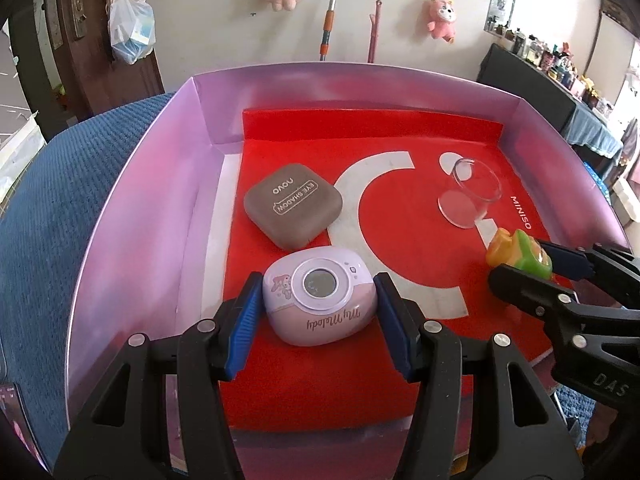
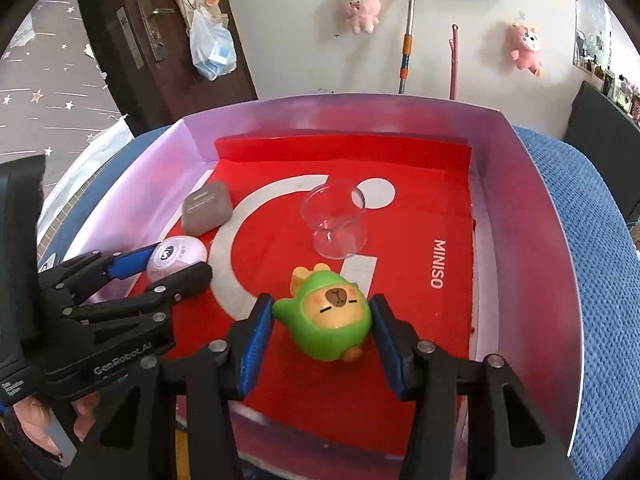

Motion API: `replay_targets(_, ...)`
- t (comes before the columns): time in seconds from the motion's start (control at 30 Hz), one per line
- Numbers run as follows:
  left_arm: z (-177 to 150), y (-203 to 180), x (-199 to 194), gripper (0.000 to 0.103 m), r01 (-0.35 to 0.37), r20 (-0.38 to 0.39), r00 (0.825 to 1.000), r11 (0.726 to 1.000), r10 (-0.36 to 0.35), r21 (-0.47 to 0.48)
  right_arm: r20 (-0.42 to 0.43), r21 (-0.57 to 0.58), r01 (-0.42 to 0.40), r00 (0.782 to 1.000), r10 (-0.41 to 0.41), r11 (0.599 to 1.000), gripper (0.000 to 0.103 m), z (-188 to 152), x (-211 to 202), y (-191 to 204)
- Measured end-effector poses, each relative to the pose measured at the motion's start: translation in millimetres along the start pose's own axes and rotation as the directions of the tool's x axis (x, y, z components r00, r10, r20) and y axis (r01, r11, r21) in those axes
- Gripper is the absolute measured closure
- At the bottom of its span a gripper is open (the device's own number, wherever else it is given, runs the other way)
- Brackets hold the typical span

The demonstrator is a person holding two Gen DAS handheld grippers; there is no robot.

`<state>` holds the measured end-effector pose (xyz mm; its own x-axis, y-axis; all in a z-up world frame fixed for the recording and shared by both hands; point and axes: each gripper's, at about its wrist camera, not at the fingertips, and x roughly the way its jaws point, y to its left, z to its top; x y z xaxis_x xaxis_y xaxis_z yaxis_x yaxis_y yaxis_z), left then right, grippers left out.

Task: Organize rigid objects
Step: 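Carry the compact into the box with the left gripper while the right gripper carries the frog in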

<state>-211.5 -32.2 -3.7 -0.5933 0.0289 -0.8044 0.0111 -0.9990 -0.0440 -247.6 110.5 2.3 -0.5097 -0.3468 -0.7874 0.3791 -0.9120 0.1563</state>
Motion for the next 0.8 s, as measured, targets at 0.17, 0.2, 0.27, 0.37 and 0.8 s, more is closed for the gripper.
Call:
replay_targets(0.17, -0.4, -0.4, 0.4, 0.050, -0.006, 0.002, 1.000, 1.000, 0.006, 0.002, 0.008, -0.005, 0.011, 1.000, -0.011, 1.000, 0.051, 4.5, 2.8, 1.2)
replay_targets(0.2, -0.4, -1.0, 0.7, 0.050, -0.007, 0.003, 1.000, 1.000, 0.007, 0.003, 0.010, -0.006, 0.014, 1.000, -0.014, 1.000, 0.051, 5.2, 3.2, 1.6)
replay_targets(0.27, -0.1, -1.4, 0.9, 0.050, -0.007, 0.003, 1.000, 1.000, 0.007, 0.003, 0.015, -0.005, 0.015, 1.000, -0.015, 1.000, 0.051, 6.5, 3.7, 1.4)
replay_targets(0.37, -0.1, -2.2, 1.1, 0.050, -0.008, 0.002, 1.000, 1.000, 0.008, 0.004, 0.025, 0.001, 0.014, 1.000, -0.014, 1.000, 0.051, 8.1, 4.1, 0.1)
replay_targets(0.8, 0.2, -3.7, 0.5, 0.050, -0.008, -0.003, 1.000, 1.000, 0.008, -0.001, 0.022, 0.001, 0.012, 1.000, -0.012, 1.000, 0.051, 7.5, 3.2, -1.8)
